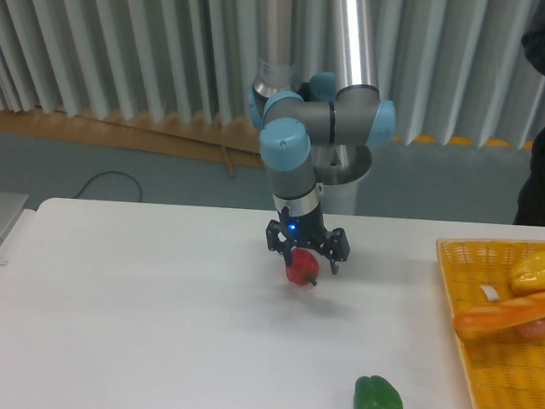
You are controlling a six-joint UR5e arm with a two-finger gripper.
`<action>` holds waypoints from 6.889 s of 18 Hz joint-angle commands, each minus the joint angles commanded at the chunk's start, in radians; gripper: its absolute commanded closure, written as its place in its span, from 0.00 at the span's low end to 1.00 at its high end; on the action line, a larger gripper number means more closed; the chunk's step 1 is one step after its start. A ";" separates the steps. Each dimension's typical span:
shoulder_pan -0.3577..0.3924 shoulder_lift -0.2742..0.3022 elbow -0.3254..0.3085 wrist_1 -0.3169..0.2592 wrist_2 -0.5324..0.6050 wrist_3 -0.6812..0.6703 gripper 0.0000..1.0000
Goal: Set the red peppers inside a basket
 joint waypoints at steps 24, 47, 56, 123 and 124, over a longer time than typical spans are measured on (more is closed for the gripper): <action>-0.002 -0.015 -0.022 -0.005 0.091 0.003 0.00; -0.058 -0.012 0.136 -0.056 0.083 -0.100 0.00; 0.011 0.011 0.215 -0.291 0.078 0.601 0.00; -0.014 -0.074 0.051 -0.178 0.072 1.117 0.00; -0.012 -0.075 0.049 -0.178 0.075 1.115 0.00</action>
